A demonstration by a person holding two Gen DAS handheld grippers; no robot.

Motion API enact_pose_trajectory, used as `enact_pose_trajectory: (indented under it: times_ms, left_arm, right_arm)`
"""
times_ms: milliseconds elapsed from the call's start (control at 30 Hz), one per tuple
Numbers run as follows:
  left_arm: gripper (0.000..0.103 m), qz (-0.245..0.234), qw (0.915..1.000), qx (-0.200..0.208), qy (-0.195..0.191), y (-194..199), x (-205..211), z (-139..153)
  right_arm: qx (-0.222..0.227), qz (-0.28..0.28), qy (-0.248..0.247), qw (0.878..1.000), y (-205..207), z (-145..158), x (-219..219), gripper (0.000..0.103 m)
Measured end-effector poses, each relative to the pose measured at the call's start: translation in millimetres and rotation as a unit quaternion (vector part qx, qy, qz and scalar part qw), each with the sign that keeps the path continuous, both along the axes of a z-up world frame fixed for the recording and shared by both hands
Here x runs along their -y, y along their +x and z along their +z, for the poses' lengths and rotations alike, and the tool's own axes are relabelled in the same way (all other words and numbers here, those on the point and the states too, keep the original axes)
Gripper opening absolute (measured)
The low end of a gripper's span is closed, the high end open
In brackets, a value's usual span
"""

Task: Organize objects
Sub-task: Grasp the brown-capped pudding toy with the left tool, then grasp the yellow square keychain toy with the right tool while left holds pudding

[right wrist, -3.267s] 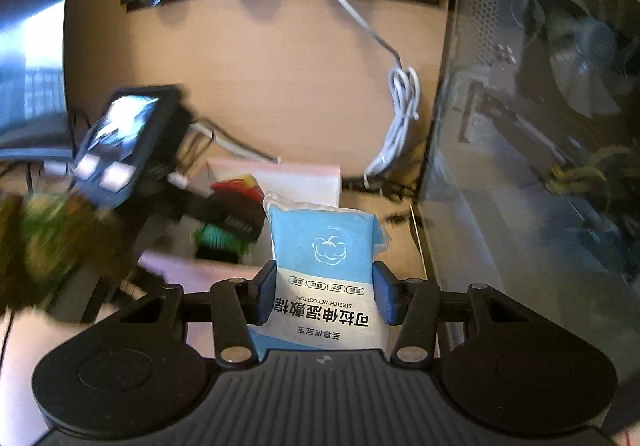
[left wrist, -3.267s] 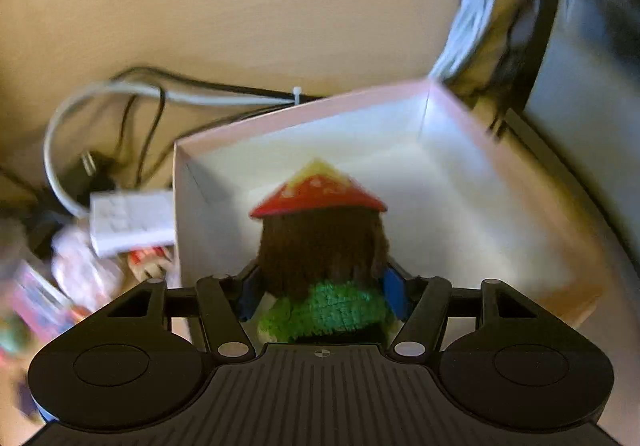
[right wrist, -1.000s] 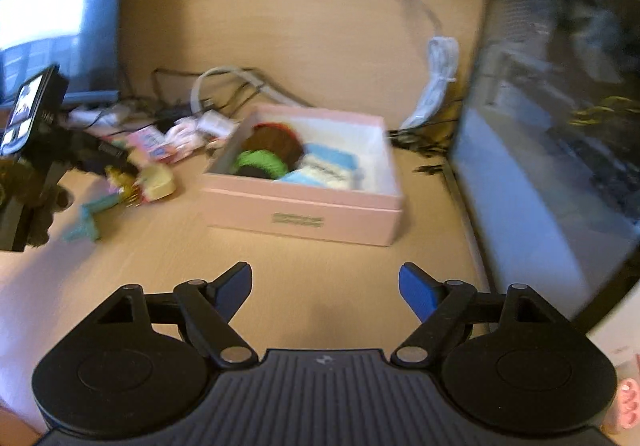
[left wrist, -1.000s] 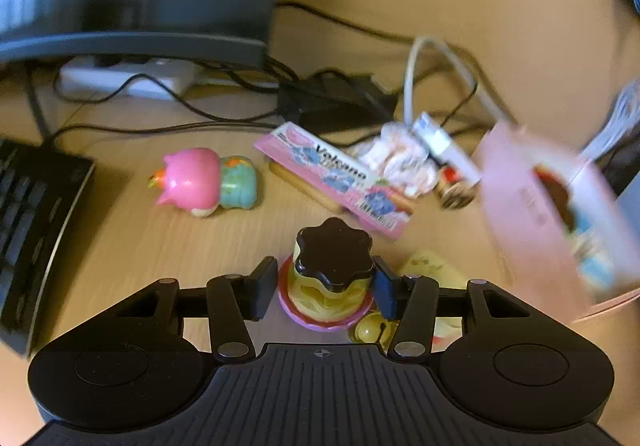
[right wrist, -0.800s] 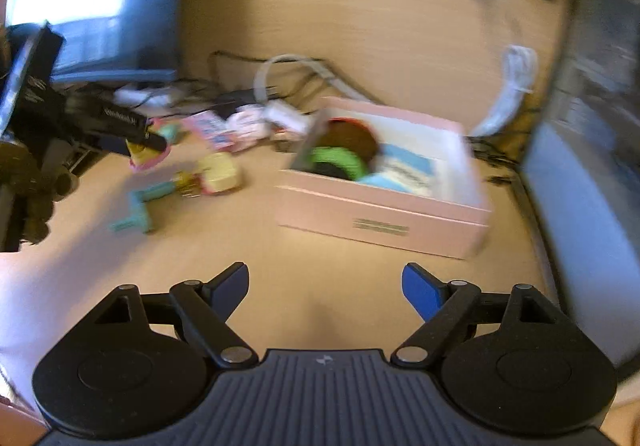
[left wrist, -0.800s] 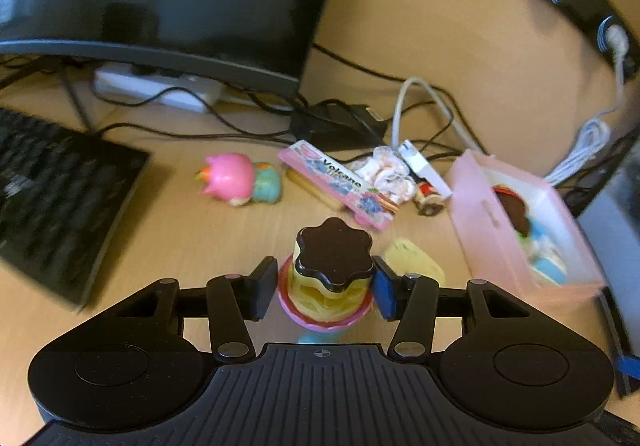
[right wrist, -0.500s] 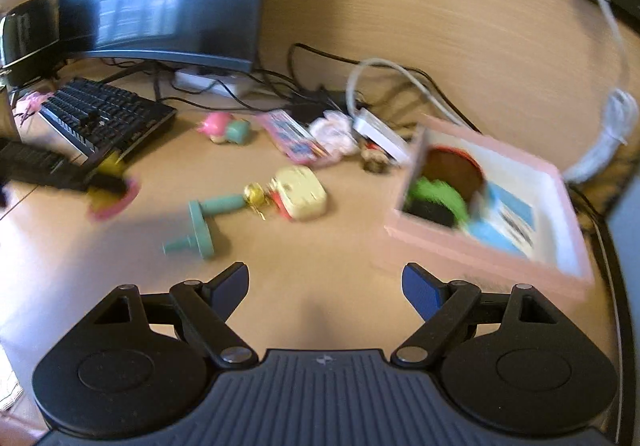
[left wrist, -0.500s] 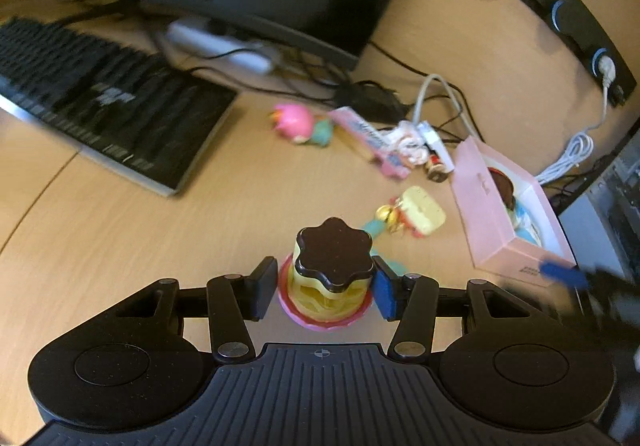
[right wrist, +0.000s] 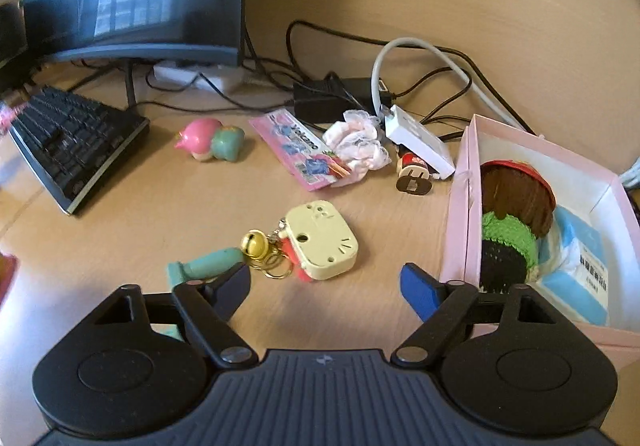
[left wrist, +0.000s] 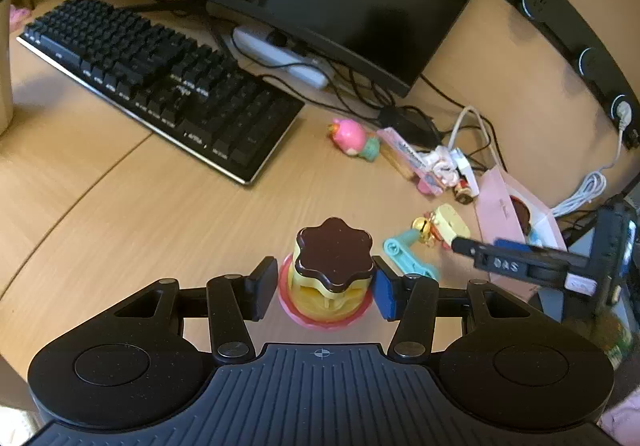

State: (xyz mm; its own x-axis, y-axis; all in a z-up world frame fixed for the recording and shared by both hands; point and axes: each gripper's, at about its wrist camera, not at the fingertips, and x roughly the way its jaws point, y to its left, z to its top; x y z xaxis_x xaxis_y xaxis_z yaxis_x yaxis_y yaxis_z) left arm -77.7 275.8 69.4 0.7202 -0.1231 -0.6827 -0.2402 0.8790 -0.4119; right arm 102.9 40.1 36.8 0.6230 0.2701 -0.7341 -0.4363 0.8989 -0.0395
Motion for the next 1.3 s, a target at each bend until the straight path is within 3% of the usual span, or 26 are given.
enact_pose_trajectory:
  times_ms: [33,167,200,267,333,467,567,633,733,800,900,1033,1167,1300]
  left_arm:
    - [0.054,-0.002,1.0000,-0.003,0.000,0,0,-1]
    - [0.054,-0.014,0.9998,-0.015,0.004,3,6,-2]
    - [0.054,-0.019,0.9996,-0.018,0.007,5,9,-2]
    - [0.054,-0.028,0.9993,-0.023,0.011,7,13,-2]
    - [0.054,-0.038,0.9989,-0.024,0.013,10,17,-1]
    - [0.055,-0.060,0.9978,-0.023,0.013,24,29,-1]
    - [0.054,-0.082,0.9964,-0.019,0.004,36,42,-3]
    - [0.055,-0.102,0.9946,-0.016,-0.002,44,55,-3]
    - [0.055,-0.129,0.9916,-0.012,-0.005,53,74,-4]
    - [0.055,-0.147,0.9890,-0.013,-0.005,58,87,-5]
    - [0.055,-0.169,0.9854,-0.016,-0.002,62,101,-5]
    - [0.055,-0.183,0.9829,-0.018,0.004,60,108,-3]
    - [0.055,-0.171,0.9851,-0.016,0.006,53,100,1]
    - [0.055,-0.146,0.9891,-0.016,0.009,45,85,3]
  right_arm:
    - [0.004,0.006,-0.006,1.000,3,-2,-1,0.070]
    - [0.044,0.049,-0.049,0.997,18,-9,-16,0.067]
    - [0.043,0.055,-0.055,0.996,23,-12,-20,0.063]
    - [0.018,0.057,-0.047,0.997,35,-17,-22,0.044]
    - [-0.008,0.050,-0.030,0.998,35,-18,-19,0.038]
    - [-0.024,0.080,-0.013,0.996,-3,-10,2,0.038]
    - [-0.032,0.115,-0.037,0.992,-41,-7,32,0.040]
    - [-0.010,0.121,-0.079,0.990,-67,-5,57,0.065]
    - [0.054,0.058,-0.159,0.984,-93,-3,94,0.069]
    - [0.049,0.006,-0.140,0.989,-102,4,119,0.069]
    - [0.019,-0.042,-0.049,0.998,-110,18,142,0.069]
    - [0.021,-0.031,-0.011,0.999,-114,21,131,0.069]
    - [0.038,0.003,-0.047,0.998,-118,7,103,0.069]
    - [0.052,-0.006,-0.079,0.995,-112,-12,84,0.069]
